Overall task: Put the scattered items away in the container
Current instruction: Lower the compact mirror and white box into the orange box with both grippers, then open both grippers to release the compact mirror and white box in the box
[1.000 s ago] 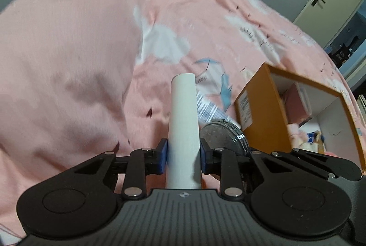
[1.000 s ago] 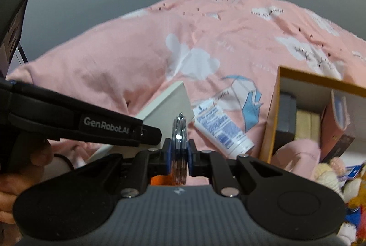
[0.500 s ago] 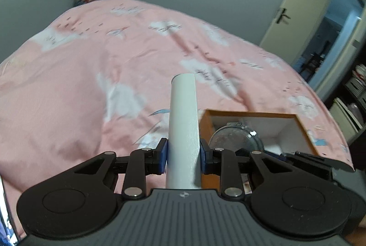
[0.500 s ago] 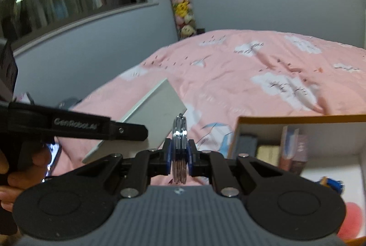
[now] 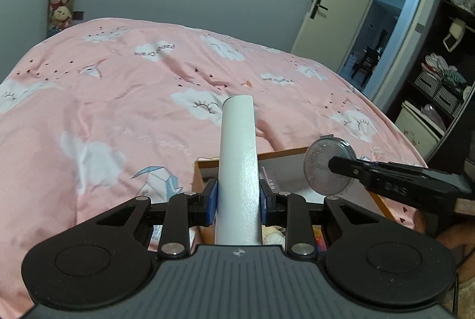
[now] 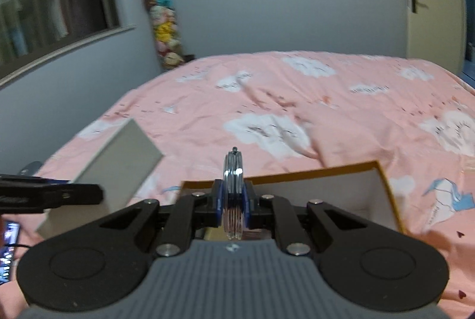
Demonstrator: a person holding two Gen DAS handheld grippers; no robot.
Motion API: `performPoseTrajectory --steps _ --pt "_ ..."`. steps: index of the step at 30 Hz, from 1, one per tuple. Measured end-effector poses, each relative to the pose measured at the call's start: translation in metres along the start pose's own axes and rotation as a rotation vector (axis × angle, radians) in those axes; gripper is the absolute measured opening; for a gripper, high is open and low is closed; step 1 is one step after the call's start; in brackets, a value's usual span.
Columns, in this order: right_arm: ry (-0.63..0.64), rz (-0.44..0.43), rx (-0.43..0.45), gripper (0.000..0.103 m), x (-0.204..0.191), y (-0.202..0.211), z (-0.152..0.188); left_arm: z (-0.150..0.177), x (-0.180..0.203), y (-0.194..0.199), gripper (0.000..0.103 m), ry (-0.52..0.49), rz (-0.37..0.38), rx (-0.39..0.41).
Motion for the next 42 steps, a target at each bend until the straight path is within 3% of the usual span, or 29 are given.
performPoseTrajectory --steps 7,16,25,31,39,42 --pt "-0.086 0.058 -0.156 0.015 0.041 -0.069 0.026 0.012 0.006 -0.029 0.032 -0.008 0.01 -0.045" --pt "-0.106 0.079 -0.283 0.015 0.047 -0.119 0.06 0.022 0.0 -0.042 0.032 -0.003 -0.016 -0.084" --pt "-0.168 0.041 -0.353 0.019 0.042 -0.135 0.069 0.024 0.0 -0.045 0.032 -0.01 -0.026 -0.099" --pt "-0.179 0.013 -0.365 0.019 0.041 -0.128 0.066 0.025 0.008 -0.05 0.032 -0.045 -0.015 -0.104" --pt "-0.323 -0.093 -0.343 0.019 0.049 -0.111 0.066 0.028 0.024 -0.057 0.032 -0.095 -0.017 -0.114" --pt "-0.334 -0.082 -0.336 0.019 0.052 -0.108 0.067 0.028 0.03 -0.058 0.032 -0.11 -0.015 -0.115"
Point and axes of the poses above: each gripper's, at about its wrist camera, not at the fingertips, and y roughly against the way its jaws point, x to its right, z to its underside, the point moved 9 cm from there along -y, roughly the way its jaws point, and after that the axes turned 11 degrees about y, right-handed, at the moved point
